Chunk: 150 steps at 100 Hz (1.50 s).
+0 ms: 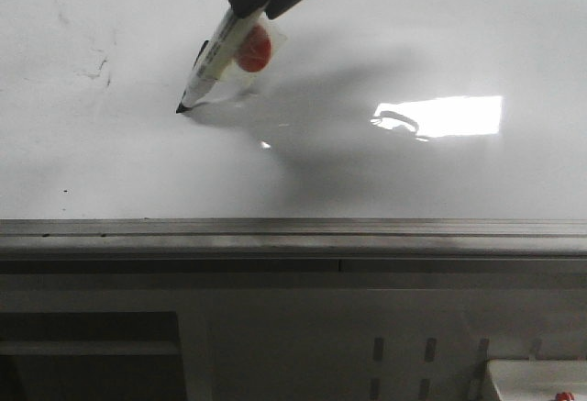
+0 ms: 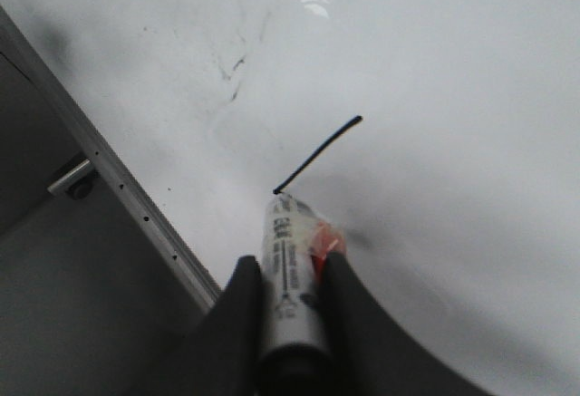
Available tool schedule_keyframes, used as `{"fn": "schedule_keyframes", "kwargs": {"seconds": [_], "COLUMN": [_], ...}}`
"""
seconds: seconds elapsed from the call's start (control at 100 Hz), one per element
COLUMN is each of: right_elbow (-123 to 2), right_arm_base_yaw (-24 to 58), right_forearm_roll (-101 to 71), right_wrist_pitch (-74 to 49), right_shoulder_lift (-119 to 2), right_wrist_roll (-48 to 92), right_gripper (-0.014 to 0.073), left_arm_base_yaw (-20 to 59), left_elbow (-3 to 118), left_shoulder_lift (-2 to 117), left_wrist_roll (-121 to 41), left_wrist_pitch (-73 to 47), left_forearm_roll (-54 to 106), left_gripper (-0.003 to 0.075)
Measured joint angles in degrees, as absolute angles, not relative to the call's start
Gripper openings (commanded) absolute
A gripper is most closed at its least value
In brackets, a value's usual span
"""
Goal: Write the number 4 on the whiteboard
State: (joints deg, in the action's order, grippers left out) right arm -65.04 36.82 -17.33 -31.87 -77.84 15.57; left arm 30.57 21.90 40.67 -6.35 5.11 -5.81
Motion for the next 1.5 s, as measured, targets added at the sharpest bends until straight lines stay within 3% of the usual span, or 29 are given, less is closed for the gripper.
{"fn": "schedule_keyframes", "kwargs": {"seconds": [0.29,0.71,0.989,1.299,1.499], "right_elbow": [-59.6,-67.4,-66.7,-60.5,-60.9], "right_arm_base_yaw": [30.7,35.8,34.0,38.3,42.3], "right_forearm_roll": [-17.8,-15.6,-15.1,-16.6,-16.2], "right_wrist_pitch": [-34.4,-32.8,-34.1,-34.9,-34.3], "right_shoulder_lift": [-70.6,-71.5,-75.7,-75.7,-75.0], "right_wrist_roll": [15.4,15.4,15.4,15.4,15.4], "right_gripper": [-0.0064,-0.0064,-0.0064,-0.0064,-0.0064], "left_arm_base_yaw": [30.6,30.6,30.6,30.6,36.3], "left_elbow": [21.9,21.9,21.9,21.9,20.9], "left_shoulder_lift": [40.7,40.7,40.7,40.7,42.8], "left_wrist_roll": [-6.3,-6.3,-6.3,-6.3,-6.3], "left_wrist_pitch": [5.1,5.1,5.1,5.0,4.2], "left_forearm_roll": [-5.8,-5.8,-5.8,-5.8,-13.2], "left_gripper": [0.0398,0.0398,0.0398,0.0398,0.0398]}}
